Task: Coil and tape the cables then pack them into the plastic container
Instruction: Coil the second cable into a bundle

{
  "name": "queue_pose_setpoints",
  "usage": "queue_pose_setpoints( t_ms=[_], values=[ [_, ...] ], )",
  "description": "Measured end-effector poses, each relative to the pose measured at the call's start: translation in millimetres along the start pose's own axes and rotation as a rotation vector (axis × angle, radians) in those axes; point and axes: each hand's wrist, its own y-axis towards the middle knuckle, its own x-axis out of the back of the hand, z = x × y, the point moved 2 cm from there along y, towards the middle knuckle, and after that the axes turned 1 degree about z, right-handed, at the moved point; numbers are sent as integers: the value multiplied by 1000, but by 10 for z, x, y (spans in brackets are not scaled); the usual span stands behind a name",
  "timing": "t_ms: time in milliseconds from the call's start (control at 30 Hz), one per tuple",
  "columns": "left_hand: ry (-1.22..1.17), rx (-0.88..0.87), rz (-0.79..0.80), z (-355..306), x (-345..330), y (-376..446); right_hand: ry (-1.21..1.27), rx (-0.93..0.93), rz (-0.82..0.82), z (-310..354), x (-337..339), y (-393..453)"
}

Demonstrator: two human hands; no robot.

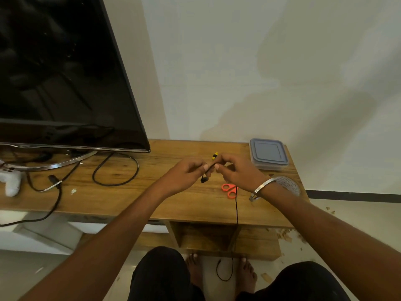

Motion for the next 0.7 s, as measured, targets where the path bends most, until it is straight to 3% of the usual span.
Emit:
queue_pose_setpoints(
  t_ms=[300, 433, 700],
  values=[
    [-278, 71, 209, -174, -55, -99, -131, 136, -88, -65, 38, 86],
    [-567, 131, 210, -252, -52, -115, -37, 93, -116, -97, 36, 90],
    [-980, 30, 159, -422, 69, -77, 344, -101, -194, -152, -24, 29]
  ],
)
